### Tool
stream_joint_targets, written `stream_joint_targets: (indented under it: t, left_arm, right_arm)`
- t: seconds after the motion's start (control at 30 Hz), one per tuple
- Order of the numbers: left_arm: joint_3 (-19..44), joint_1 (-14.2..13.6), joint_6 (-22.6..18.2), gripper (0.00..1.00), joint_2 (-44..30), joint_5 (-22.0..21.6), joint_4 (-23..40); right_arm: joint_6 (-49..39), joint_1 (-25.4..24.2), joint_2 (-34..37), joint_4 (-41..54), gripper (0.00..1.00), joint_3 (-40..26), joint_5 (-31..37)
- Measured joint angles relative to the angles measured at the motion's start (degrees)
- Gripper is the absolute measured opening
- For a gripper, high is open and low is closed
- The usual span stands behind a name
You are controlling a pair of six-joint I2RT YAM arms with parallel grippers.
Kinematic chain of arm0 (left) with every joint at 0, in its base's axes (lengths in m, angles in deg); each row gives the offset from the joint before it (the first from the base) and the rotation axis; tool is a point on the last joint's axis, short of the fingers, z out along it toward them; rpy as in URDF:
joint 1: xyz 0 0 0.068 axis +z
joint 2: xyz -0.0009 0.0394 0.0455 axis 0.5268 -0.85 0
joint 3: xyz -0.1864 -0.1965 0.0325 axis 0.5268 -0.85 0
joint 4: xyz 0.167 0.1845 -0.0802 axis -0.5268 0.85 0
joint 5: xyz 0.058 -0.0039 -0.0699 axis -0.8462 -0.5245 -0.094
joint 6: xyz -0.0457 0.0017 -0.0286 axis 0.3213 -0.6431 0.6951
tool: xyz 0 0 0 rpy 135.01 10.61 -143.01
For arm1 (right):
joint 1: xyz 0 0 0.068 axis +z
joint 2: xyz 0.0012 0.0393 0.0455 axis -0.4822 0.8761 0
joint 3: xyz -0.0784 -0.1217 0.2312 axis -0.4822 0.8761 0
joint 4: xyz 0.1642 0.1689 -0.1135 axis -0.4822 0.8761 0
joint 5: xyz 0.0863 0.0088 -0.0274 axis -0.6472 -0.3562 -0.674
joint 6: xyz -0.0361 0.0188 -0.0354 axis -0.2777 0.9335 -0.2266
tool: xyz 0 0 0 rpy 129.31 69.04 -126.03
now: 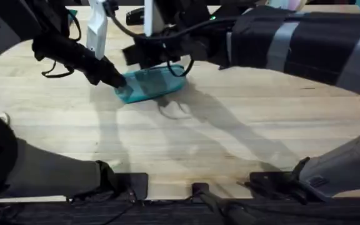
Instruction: Unzip the bag, pick up the pens from the table one at a time and place them inside, then zip the bag closed.
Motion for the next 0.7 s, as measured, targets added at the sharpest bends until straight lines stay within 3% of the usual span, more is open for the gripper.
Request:
stream_joint_targets:
  t: [0.33,0.7]
  left_arm:
    - [0.0,0.0,0.0,0.043,0.0,0.04,-0.02]
    - [0.0,0.0,0.0,0.043,0.0,0.03,-0.02]
  right_arm:
    - [4.91,0.75,4.06,-3.05,0.028,-0.55,-1.68]
    - [4.97,-1.86,1.85,1.16,0.03,-0.55,-1.84]
